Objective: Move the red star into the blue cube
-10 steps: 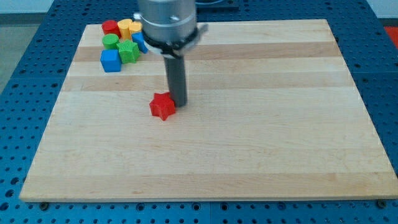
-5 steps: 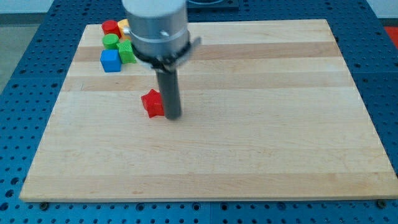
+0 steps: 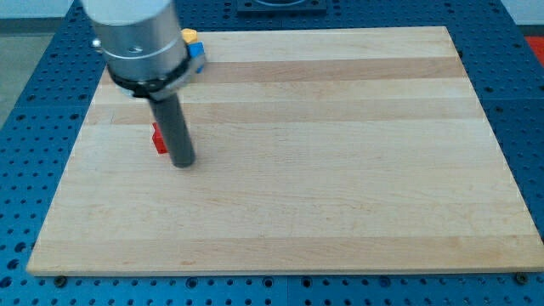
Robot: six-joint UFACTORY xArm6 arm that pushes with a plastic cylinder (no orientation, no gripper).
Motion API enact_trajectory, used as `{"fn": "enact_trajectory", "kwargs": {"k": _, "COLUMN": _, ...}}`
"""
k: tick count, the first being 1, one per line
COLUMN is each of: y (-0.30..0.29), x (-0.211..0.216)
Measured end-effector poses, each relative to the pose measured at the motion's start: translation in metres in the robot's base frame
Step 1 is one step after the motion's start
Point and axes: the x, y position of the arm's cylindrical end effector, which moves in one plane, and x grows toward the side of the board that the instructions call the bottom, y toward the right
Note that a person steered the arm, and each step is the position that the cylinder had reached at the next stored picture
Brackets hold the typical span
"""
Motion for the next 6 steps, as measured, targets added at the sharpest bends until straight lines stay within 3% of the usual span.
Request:
{"fn": "enact_trajectory", "kwargs": {"k": 4, "y": -0.055, "x": -0.105}}
{"fn": "enact_trajectory", "kwargs": {"k": 6, "y": -0.055, "x": -0.127}}
